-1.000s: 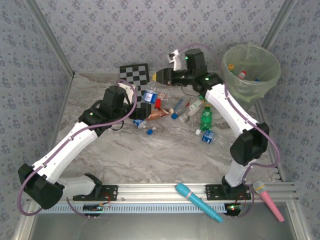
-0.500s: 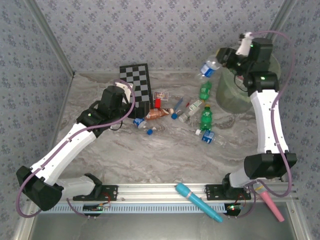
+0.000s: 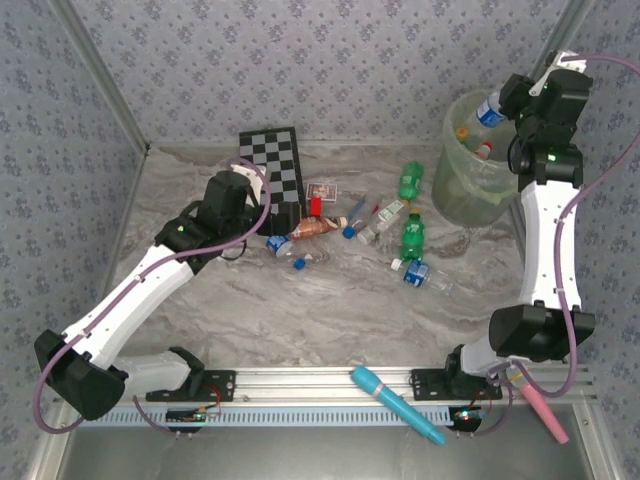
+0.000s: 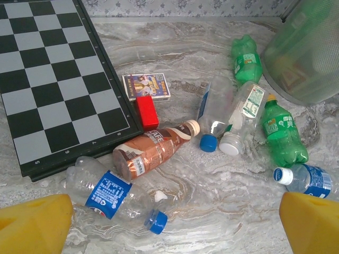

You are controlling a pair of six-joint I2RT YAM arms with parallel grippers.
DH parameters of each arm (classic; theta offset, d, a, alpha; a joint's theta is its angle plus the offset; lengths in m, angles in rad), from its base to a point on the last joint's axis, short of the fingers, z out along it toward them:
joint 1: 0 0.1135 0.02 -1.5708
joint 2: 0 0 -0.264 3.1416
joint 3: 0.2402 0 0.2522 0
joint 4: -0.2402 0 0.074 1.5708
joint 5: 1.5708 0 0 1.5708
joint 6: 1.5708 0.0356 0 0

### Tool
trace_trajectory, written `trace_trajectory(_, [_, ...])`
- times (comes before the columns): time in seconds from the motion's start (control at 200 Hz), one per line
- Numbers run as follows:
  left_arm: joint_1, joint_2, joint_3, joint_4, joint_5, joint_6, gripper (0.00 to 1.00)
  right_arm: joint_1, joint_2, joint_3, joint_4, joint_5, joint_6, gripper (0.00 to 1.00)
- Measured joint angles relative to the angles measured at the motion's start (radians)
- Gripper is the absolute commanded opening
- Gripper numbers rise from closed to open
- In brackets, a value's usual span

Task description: Put the plastic bottles in the bin

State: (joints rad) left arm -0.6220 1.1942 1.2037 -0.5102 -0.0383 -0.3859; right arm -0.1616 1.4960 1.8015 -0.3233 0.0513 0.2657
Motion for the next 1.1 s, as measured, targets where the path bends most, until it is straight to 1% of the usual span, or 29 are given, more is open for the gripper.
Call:
trace_trajectory(0.185, [0.000, 0.000, 0.000, 0.003, 0.000, 0.000, 1.00, 0.032, 0.089, -0.002, 0.120, 0.123, -0.101, 0.31])
trace_trajectory(0.325, [0.000, 0.000, 0.002, 0.002, 0.000, 0.000, 1.00, 0.060, 0.171, -0.002, 0.183, 0.173, -0.162, 0.31])
trace_trajectory(0.435, [0.000, -0.001, 0.010, 0.002, -0.004, 0.000, 1.00, 0.066, 0.240, 0.022, 0.188, 0.197, -0.186, 0.32])
trace_trajectory(0.485, [0.000, -0.002, 0.011, 0.002, -0.008, 0.000, 1.00, 0.066, 0.276, 0.048, 0.177, 0.207, -0.193, 0.38])
trace_trajectory(0.55, [0.000, -0.003, 0.011, -0.002, -0.016, 0.000, 1.00, 0.065, 0.311, 0.072, 0.170, 0.218, -0.204, 0.52])
trace_trajectory(0.625, [0.000, -0.003, 0.011, -0.008, -0.030, 0.000, 1.00, 0.067, 0.327, 0.073, 0.159, 0.226, -0.220, 0.75])
trace_trajectory(0.735, [0.001, -0.003, 0.011, -0.020, -0.046, -0.001, 1.00, 0.073, 0.328, 0.082, 0.134, 0.230, -0.230, 0.88])
trace_trajectory(0.775, [0.005, -0.003, 0.011, -0.026, -0.050, -0.005, 1.00, 0.076, 0.328, 0.090, 0.124, 0.229, -0.226, 0.99])
trace_trajectory(0.97, [0.038, -0.003, 0.011, -0.051, -0.067, -0.028, 1.00, 0.091, 0.322, 0.107, 0.097, 0.222, -0.230, 1.00])
trace_trajectory(1.099, [0.073, -0.003, 0.011, -0.063, -0.080, -0.046, 1.00, 0.113, 0.292, 0.103, 0.057, 0.208, -0.230, 1.00])
